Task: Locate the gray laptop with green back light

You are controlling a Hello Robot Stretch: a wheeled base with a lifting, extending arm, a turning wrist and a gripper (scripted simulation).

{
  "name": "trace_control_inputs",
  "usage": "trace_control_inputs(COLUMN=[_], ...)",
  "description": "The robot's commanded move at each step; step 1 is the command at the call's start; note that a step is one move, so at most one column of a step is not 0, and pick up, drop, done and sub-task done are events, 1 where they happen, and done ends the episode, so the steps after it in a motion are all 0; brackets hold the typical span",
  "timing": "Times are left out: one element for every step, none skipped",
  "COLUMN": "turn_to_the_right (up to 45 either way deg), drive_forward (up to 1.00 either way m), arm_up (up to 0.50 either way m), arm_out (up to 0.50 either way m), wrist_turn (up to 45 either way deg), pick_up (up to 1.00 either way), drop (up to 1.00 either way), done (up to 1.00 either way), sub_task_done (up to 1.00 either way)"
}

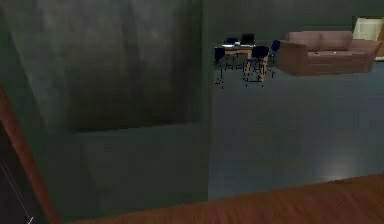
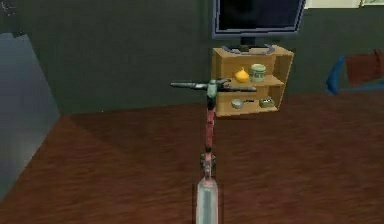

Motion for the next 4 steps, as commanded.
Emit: trace_control_inputs(turn_to_the_right=[21.0,0.0,3.0,0.0], drive_forward=[0.0,1.0,0.0,0.35], arm_up=[0.0,0.0,0.0,0.0], arm_out=[0.0,0.0,0.0,0.0], wrist_turn=[0.0,0.0,0.0,0.0], pick_up=[0.0,0.0,0.0,0.0], drop=[0.0,0.0,0.0,0.0], done=[0.0,0.0,0.0,0.0], sub_task_done=[0.0,0.0,0.0,0.0])
